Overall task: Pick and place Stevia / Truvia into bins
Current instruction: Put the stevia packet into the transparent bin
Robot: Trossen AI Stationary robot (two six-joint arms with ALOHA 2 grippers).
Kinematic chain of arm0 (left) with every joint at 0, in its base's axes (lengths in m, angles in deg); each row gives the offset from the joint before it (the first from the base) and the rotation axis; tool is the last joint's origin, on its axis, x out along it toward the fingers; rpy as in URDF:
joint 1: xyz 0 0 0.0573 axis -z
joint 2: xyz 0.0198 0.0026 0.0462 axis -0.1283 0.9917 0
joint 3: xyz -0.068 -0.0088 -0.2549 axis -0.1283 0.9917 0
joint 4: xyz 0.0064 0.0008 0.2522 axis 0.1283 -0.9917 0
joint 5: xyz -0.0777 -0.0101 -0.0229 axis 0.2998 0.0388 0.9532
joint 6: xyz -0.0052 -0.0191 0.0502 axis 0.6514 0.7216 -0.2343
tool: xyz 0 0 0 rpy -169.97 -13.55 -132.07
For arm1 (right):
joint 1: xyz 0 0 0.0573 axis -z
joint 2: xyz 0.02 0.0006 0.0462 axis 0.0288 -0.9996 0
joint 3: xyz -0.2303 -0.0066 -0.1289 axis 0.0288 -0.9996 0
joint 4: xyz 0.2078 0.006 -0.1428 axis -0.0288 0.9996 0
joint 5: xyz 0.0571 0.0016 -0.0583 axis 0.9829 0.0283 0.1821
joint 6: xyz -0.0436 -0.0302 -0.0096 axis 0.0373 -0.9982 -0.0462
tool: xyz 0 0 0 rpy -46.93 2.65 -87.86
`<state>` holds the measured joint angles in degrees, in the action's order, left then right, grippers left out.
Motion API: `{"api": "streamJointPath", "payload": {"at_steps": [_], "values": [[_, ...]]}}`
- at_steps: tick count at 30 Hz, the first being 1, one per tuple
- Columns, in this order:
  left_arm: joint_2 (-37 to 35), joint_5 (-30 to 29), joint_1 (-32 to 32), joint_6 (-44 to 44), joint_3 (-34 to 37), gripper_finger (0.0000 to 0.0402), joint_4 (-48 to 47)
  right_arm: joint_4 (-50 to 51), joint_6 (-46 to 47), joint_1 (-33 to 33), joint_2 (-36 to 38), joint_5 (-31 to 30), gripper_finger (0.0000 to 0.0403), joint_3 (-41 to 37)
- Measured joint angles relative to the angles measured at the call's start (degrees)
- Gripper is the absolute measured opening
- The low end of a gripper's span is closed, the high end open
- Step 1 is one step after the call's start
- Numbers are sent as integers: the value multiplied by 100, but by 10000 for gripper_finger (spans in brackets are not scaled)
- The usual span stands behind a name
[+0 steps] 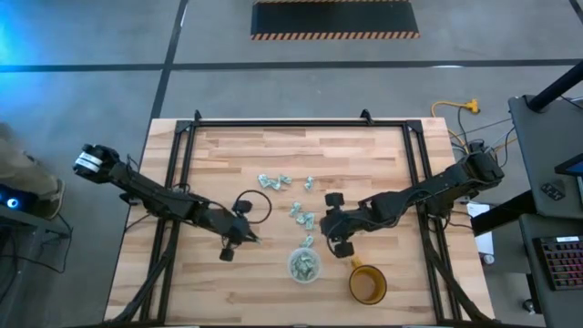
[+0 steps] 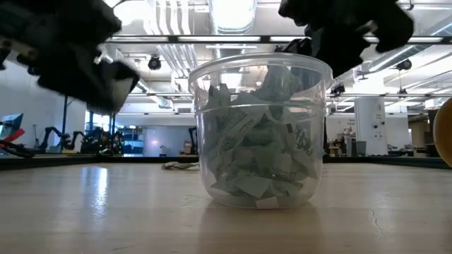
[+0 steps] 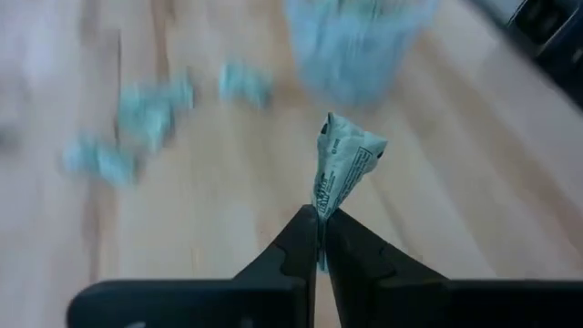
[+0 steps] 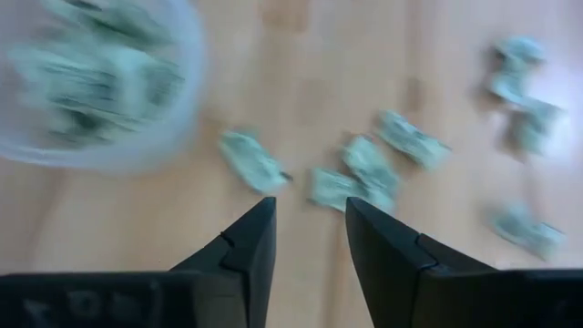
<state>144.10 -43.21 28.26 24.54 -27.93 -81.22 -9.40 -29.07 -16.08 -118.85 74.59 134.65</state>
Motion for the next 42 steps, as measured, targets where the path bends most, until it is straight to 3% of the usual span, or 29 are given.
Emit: {"api": "streamJointPath", "payload": {"at_steps": [8,15,20,26,33,42], "values": [[404,-41,-24,-1030,-20,6,1957,571,506,10,0,-1537,115,-4],[1501,-42,-28,-1582,-390,6,2985,640,664,69,0,-1744,108,-31],[2230,71,-46,-1754,-965,6,3019,631,701,86,0,-1746,101,-77],[2773,808,-133,-1765,-1574,6,2991,631,706,91,0,-1744,92,-140],[2923,1231,-155,-2030,-2201,6,1640,630,706,89,0,-1743,84,-184],[2911,1232,-153,-2406,-2407,7,1405,624,706,89,0,-1737,84,-204]]}}
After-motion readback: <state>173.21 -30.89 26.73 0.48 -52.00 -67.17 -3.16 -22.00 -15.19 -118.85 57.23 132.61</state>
